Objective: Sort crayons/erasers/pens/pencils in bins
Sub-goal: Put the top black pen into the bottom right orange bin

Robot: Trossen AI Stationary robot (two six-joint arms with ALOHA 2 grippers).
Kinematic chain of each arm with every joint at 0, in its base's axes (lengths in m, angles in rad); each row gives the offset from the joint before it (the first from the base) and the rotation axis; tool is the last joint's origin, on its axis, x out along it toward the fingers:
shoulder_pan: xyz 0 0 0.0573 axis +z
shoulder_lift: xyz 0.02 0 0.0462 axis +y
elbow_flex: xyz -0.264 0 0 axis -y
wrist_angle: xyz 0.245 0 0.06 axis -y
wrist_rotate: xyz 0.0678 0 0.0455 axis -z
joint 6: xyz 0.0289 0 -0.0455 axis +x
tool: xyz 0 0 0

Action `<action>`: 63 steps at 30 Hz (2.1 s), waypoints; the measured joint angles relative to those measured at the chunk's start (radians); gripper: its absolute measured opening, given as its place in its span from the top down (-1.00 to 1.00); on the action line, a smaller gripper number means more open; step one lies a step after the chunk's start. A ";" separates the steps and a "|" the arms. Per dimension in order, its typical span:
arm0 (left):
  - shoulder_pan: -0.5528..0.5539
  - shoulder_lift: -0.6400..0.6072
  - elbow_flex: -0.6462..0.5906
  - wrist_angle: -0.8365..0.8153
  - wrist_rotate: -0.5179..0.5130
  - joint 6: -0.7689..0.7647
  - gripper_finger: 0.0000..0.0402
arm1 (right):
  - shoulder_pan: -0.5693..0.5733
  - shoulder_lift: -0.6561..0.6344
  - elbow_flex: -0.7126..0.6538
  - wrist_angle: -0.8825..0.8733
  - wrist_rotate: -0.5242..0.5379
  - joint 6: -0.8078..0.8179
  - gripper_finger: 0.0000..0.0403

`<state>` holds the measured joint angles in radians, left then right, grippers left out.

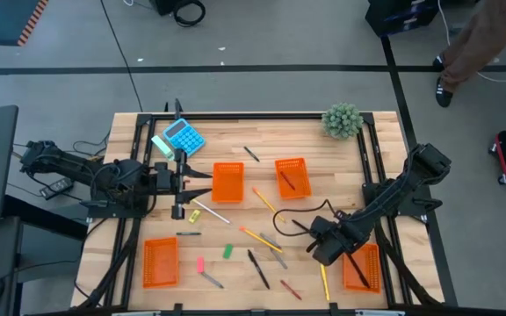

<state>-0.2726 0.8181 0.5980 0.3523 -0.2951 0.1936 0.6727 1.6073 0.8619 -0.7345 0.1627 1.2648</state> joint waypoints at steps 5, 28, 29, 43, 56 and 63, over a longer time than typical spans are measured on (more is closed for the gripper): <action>0.000 0.000 0.000 -0.010 0.000 -0.009 0.19 | -0.006 0.000 0.000 0.000 0.013 -0.029 0.36; 0.000 0.000 0.000 -0.013 0.000 -0.026 0.19 | -0.015 -0.003 -0.111 0.157 0.060 -0.067 0.36; 0.000 0.000 0.000 -0.013 0.000 -0.026 0.19 | -0.014 -0.004 -0.117 0.158 0.058 -0.063 0.36; 0.000 0.000 0.000 -0.014 0.000 -0.026 0.19 | -0.008 -0.002 -0.125 0.149 0.075 -0.090 0.60; 0.000 0.000 0.000 -0.014 0.000 -0.026 0.19 | -0.008 0.000 -0.109 0.144 0.091 -0.111 0.79; 0.000 0.000 0.000 -0.014 0.000 -0.026 0.19 | -0.009 0.005 -0.033 0.087 0.095 -0.131 0.79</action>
<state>-0.2725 0.8181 0.5980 0.3382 -0.2953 0.1673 0.6636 1.6123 0.8290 -0.6472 0.2577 1.1339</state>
